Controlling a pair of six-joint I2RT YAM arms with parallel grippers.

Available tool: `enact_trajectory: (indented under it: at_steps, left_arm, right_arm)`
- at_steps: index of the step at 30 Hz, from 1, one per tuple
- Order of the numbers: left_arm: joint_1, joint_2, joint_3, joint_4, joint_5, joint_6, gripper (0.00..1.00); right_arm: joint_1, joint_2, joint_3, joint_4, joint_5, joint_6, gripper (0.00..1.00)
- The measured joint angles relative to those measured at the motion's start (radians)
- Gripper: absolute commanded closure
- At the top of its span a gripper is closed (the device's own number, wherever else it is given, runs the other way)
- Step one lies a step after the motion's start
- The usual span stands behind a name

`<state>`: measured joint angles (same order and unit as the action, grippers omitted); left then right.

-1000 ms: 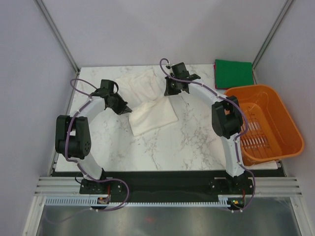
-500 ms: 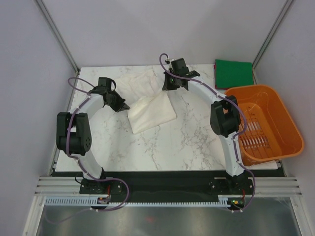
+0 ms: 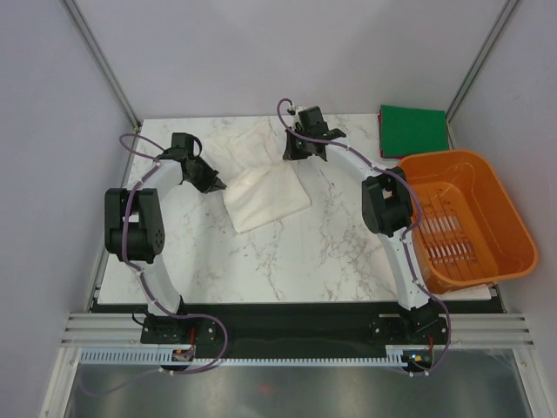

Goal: Fold and stack the t-shirts
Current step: Fold the tshirt

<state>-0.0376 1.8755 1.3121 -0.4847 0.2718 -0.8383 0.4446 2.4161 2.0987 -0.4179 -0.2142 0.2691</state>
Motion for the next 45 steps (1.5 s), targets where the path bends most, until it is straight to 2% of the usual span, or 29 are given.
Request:
enact_trajectory:
  at_steps: [1,2,3,4,5,6,7,8,11,12,20,28,35,41,45]
  left_arm:
    - [0.005,0.004,0.006,0.003,0.0,0.001,0.84]
    - [0.011,0.007,0.01,0.004,0.0,0.003,0.7]
    - [0.016,0.009,0.013,0.005,-0.001,0.006,0.64]
    - [0.021,0.01,0.014,0.005,-0.001,0.01,0.5]
    - [0.025,0.01,0.016,0.005,-0.003,0.015,0.36]
    - [0.027,0.01,0.017,0.005,-0.005,0.017,0.29]
    - [0.031,0.01,0.017,0.007,-0.008,0.024,0.29]
    - [0.032,0.009,0.017,0.007,-0.011,0.029,0.35]
    - [0.033,-0.012,0.003,0.008,-0.033,0.047,0.35]
    - [0.031,-0.038,-0.02,0.014,-0.035,0.052,0.4]
    - [-0.054,-0.233,-0.207,0.022,-0.024,0.11,0.43]
    - [-0.135,-0.252,-0.335,0.038,0.023,0.127,0.44]
    - [-0.136,-0.271,-0.368,0.063,-0.012,0.129,0.44]
    - [-0.101,-0.325,-0.383,0.05,-0.033,0.13,0.41]
    - [-0.081,-0.345,-0.385,0.075,0.072,0.138,0.43]
  right_arm:
    - [0.0,0.01,0.017,0.003,-0.001,-0.003,0.83]
    - [0.0,0.021,0.037,0.006,-0.005,-0.006,0.79]
    - [-0.001,0.032,0.055,0.01,-0.012,-0.011,0.75]
    - [-0.002,0.038,0.069,0.015,-0.02,-0.016,0.66]
    - [-0.003,0.039,0.073,0.018,-0.027,-0.021,0.63]
    - [-0.005,0.038,0.073,0.02,-0.033,-0.029,0.61]
    - [-0.007,0.036,0.073,0.023,-0.036,-0.036,0.58]
    - [-0.01,0.032,0.066,0.024,-0.038,-0.039,0.57]
    - [-0.023,-0.013,-0.014,0.013,-0.047,-0.057,0.54]
    - [-0.029,-0.037,-0.052,0.003,-0.052,-0.066,0.54]
    - [-0.081,-0.205,-0.278,-0.131,-0.112,-0.167,0.54]
    - [-0.074,-0.211,-0.38,-0.205,-0.173,-0.272,0.54]
    - [-0.074,-0.211,-0.417,-0.211,-0.22,-0.284,0.57]
    - [-0.076,-0.235,-0.415,-0.239,-0.148,-0.256,0.59]
    - [-0.079,-0.278,-0.406,-0.257,-0.163,-0.232,0.54]
